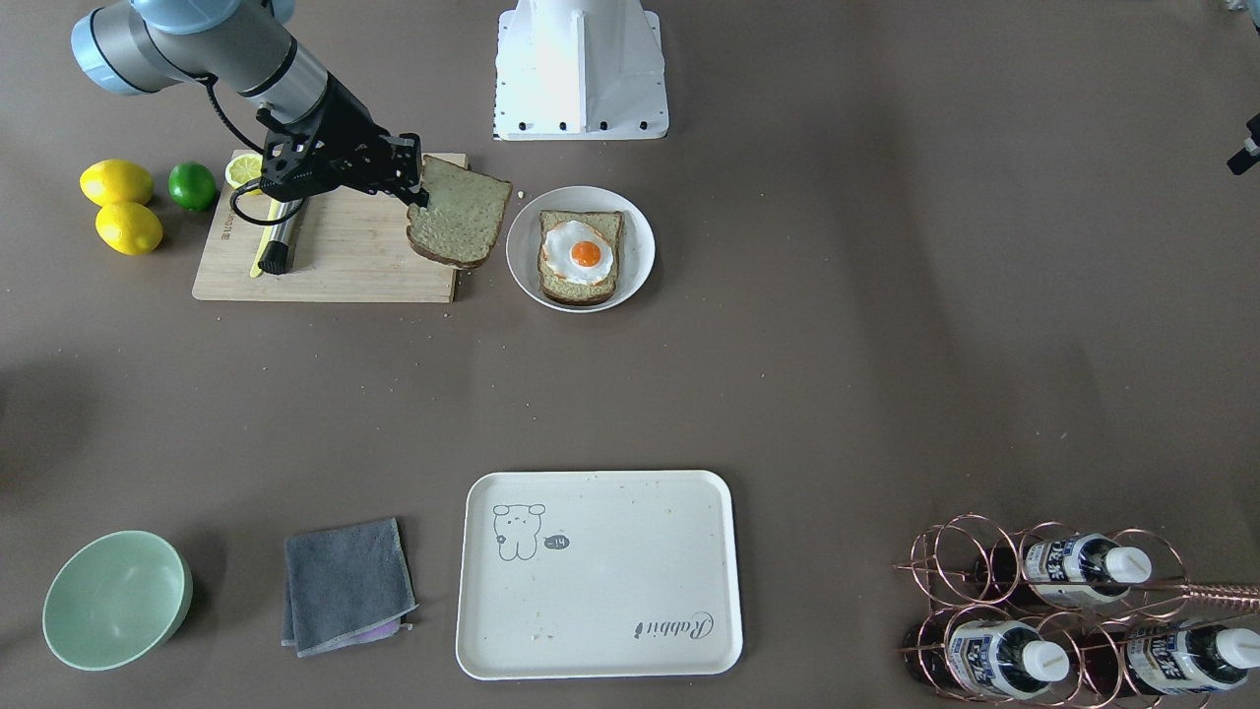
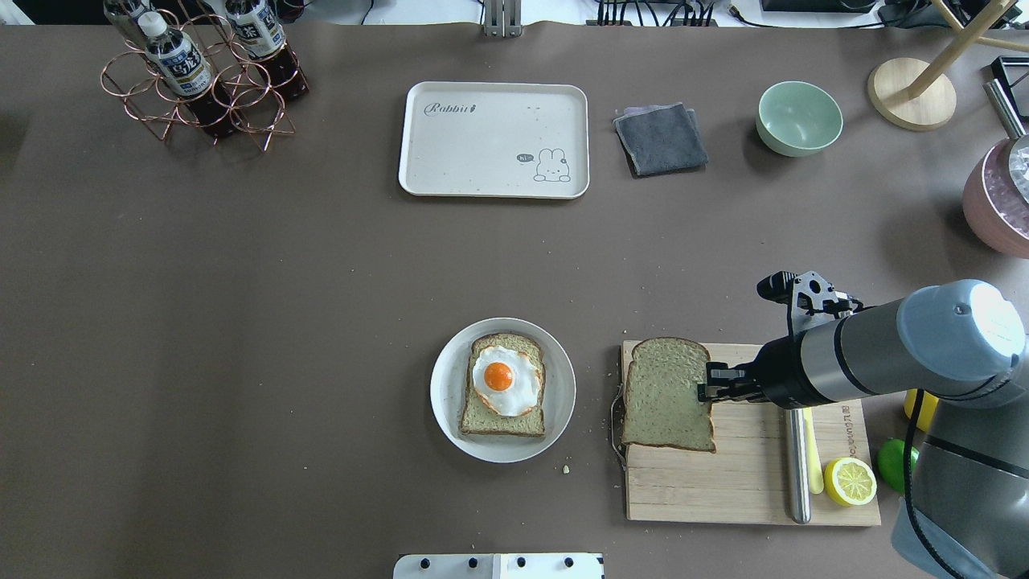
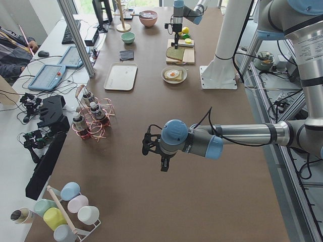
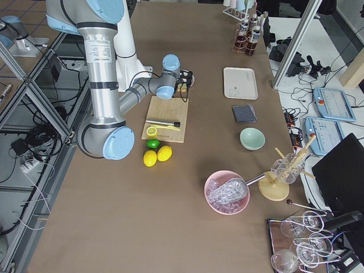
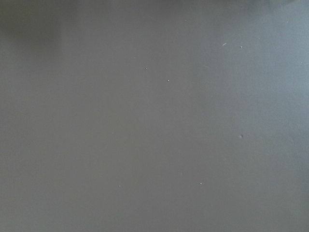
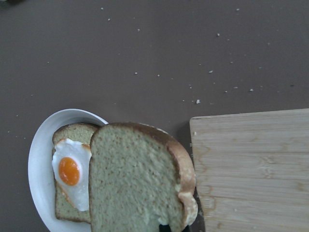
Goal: Make sandwich and place on tray
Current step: 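Lift the bread slice with the right gripper and carry it over the egg toast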
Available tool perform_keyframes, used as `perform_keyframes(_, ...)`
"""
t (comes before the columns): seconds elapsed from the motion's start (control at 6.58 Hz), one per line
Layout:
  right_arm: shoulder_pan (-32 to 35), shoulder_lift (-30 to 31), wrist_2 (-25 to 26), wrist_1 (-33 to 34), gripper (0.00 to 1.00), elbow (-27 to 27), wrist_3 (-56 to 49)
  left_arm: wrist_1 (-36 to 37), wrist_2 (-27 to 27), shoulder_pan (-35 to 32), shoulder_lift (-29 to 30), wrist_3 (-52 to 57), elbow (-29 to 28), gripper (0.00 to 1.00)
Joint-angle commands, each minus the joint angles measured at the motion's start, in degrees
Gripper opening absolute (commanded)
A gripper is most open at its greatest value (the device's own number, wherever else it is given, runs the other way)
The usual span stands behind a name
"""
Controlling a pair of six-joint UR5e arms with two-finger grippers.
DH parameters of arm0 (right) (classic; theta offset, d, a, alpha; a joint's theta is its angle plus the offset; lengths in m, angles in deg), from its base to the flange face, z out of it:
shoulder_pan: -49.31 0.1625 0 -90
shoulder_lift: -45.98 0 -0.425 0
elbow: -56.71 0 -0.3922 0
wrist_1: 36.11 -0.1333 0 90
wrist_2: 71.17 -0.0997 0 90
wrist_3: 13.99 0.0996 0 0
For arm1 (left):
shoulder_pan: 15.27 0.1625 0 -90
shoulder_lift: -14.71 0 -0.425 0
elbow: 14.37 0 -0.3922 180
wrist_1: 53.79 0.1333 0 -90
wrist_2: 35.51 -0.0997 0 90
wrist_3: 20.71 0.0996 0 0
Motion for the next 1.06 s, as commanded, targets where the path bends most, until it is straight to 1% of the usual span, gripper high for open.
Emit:
perform_keyframes(0.0, -3.79, -7.72, 3.31, -0.01, 0.0, 4.66, 3.58, -0.09, 0.01, -0.06, 0.0, 0.0, 0.0, 0.98)
perform_keyframes(0.15, -5.9, -9.84, 4.81, -0.1, 0.0, 6.33, 3.49, -0.09, 0.1, -0.06, 0.0, 0.09, 0.0, 0.98)
perform_keyframes(0.3, -6.87, -10.91, 4.92, -0.19, 0.0, 8.18, 3.32, -0.09, 0.18, 0.03, 0.0, 0.09, 0.0, 0.98)
perform_keyframes(0.61, -7.15, -14.93, 6.14, -0.19, 0.0, 12.3, 2.53, -0.18, 0.19, 0.03, -0.09, 0.09, 0.17, 0.98)
perform_keyframes(0.91, -7.15, -16.19, 6.93, -0.19, 0.0, 13.2, -0.1, -0.35, 0.19, 0.03, -0.97, 0.18, 0.35, 0.98)
